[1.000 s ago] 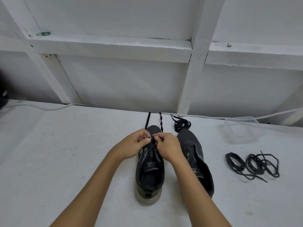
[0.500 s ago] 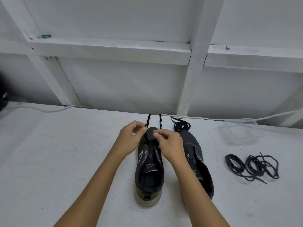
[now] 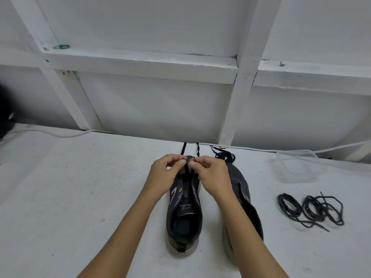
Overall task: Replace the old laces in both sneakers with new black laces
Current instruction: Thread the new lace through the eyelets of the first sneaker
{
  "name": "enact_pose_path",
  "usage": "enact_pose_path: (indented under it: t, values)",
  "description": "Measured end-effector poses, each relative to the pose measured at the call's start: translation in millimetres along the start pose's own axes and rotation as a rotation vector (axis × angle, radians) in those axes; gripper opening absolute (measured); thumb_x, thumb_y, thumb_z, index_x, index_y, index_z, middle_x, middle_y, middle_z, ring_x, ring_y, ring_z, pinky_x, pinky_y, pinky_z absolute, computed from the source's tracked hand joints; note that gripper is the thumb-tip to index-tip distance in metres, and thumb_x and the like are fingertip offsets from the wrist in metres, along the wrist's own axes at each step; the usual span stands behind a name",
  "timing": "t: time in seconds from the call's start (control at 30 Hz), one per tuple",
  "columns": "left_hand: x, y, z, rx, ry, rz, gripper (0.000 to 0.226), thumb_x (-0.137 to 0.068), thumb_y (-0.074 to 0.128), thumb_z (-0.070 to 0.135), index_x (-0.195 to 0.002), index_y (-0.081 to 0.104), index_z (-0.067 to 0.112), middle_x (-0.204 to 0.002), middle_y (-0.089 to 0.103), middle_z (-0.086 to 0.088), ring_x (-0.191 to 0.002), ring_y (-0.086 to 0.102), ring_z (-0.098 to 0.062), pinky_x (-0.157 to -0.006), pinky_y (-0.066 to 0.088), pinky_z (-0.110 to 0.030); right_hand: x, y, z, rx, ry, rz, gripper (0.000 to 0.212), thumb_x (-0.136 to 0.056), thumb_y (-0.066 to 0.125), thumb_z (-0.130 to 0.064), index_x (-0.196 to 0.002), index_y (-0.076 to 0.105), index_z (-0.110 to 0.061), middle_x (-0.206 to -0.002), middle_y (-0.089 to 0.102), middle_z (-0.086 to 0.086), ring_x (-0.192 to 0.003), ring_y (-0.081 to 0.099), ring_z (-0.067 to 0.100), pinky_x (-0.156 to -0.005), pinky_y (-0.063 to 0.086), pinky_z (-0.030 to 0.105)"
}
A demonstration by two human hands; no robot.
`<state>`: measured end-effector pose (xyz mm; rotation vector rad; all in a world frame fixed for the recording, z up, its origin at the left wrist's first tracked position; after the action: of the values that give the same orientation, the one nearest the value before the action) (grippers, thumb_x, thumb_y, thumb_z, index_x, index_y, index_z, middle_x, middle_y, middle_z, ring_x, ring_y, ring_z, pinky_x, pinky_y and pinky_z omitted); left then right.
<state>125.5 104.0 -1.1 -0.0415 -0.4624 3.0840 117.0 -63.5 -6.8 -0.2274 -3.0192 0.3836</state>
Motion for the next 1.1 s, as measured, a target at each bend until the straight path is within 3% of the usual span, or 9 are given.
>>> enact_pose_path:
  t: [0.07, 0.17, 0.43, 0.6, 0.73, 0.83, 0.9, 1.03, 1.1]
  values:
    - [-3, -4, 7, 0.004, 0.014, -0.002, 0.013, -0.094, 0.067, 0.022, -0.099, 0.076, 0.03, -0.094, 0.074, 0.017, -0.091, 0.066, 0.002, -0.08, 0.05, -0.02, -1, -1, -4, 0.041, -0.023, -0.022, 0.011, -0.088, 0.078, -0.024, -0.085, 0.079, -0.034, -0.075, 0.075, -0.016, -0.075, 0.069, -0.003, -0.072, 0.053, 0.016]
    - [-7, -4, 17, -0.044, 0.04, -0.06, 0.013, -0.093, 0.069, 0.022, -0.096, 0.078, 0.03, -0.093, 0.075, 0.017, -0.092, 0.067, 0.003, -0.081, 0.048, -0.014, -2, 4, -7, 0.129, -0.033, -0.068, 0.012, -0.088, 0.078, -0.024, -0.099, 0.082, -0.026, -0.086, 0.077, -0.016, -0.086, 0.069, -0.004, -0.079, 0.049, 0.012]
    - [-8, -5, 14, -0.048, 0.017, -0.104, 0.011, -0.091, 0.071, 0.025, -0.097, 0.079, 0.029, -0.092, 0.076, 0.015, -0.095, 0.068, -0.001, -0.09, 0.05, -0.023, -3, 8, 3, 0.034, 0.016, -0.082, 0.019, -0.092, 0.075, -0.025, -0.11, 0.079, -0.02, -0.099, 0.077, -0.011, -0.091, 0.067, -0.008, -0.075, 0.044, 0.006]
    - [-7, -4, 11, 0.007, -0.011, -0.097, 0.013, -0.09, 0.072, 0.026, -0.095, 0.08, 0.034, -0.096, 0.072, 0.012, -0.096, 0.064, -0.001, -0.085, 0.045, -0.018, -4, 11, 4, 0.063, 0.003, -0.133, 0.016, -0.095, 0.071, -0.026, -0.107, 0.08, -0.022, -0.091, 0.076, -0.013, -0.086, 0.068, 0.0, -0.073, 0.044, 0.01]
    - [-7, -3, 0, -0.046, -0.031, -0.081, 0.029, -0.095, 0.065, 0.026, -0.121, 0.07, 0.037, -0.113, 0.065, 0.015, -0.102, 0.058, 0.005, -0.087, 0.041, -0.012, -6, 10, 5, 0.032, 0.029, -0.12, 0.016, -0.098, 0.066, -0.026, -0.09, 0.08, -0.023, -0.081, 0.075, -0.01, -0.067, 0.061, -0.001, -0.068, 0.044, 0.016]
    - [-1, 8, -18, -0.257, -0.033, -0.218, 0.048, -0.091, 0.069, 0.029, -0.137, 0.057, 0.033, -0.137, 0.05, 0.014, -0.124, 0.046, -0.001, -0.105, 0.036, -0.021, -5, 7, 7, -0.022, 0.039, -0.096, 0.018, -0.097, 0.067, -0.022, -0.083, 0.078, -0.021, -0.085, 0.078, -0.005, -0.073, 0.066, 0.002, -0.074, 0.05, 0.026]
    - [3, 21, -27, -0.322, 0.004, -0.288, 0.056, -0.087, 0.072, 0.041, -0.139, 0.054, 0.035, -0.143, 0.042, 0.013, -0.134, 0.037, -0.004, -0.11, 0.03, -0.024, -6, 7, 8, -0.04, 0.036, -0.088, 0.014, -0.096, 0.069, -0.021, -0.085, 0.078, -0.023, -0.087, 0.078, -0.005, -0.084, 0.072, 0.008, -0.083, 0.055, 0.029]
    - [2, 32, -42, -0.366, -0.117, -0.256, 0.077, -0.073, 0.063, 0.073, -0.143, 0.045, 0.047, -0.161, 0.026, 0.003, -0.149, 0.019, -0.018, -0.12, 0.024, -0.046, -4, 7, 2, -0.044, 0.022, -0.065, 0.014, -0.095, 0.069, -0.021, -0.086, 0.079, -0.02, -0.086, 0.078, -0.005, -0.088, 0.072, 0.009, -0.085, 0.056, 0.027]
    - [2, 32, -52, -0.407, -0.187, -0.262, 0.077, -0.072, 0.063, 0.076, -0.142, 0.044, 0.05, -0.164, 0.02, 0.001, -0.151, 0.016, -0.024, -0.119, 0.024, -0.051, -2, 2, -3, -0.038, -0.002, -0.047, 0.019, -0.096, 0.067, -0.019, -0.082, 0.079, -0.016, -0.083, 0.078, -0.005, -0.085, 0.073, 0.011, -0.083, 0.056, 0.025]
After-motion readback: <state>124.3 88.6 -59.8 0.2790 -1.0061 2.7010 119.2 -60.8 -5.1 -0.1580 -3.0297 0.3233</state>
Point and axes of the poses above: each hand's wrist, its own x-axis away from the middle knuckle, its own y-axis out of the palm, z = x × y, the point moved 6 cm from there along -x, towards the middle knuckle
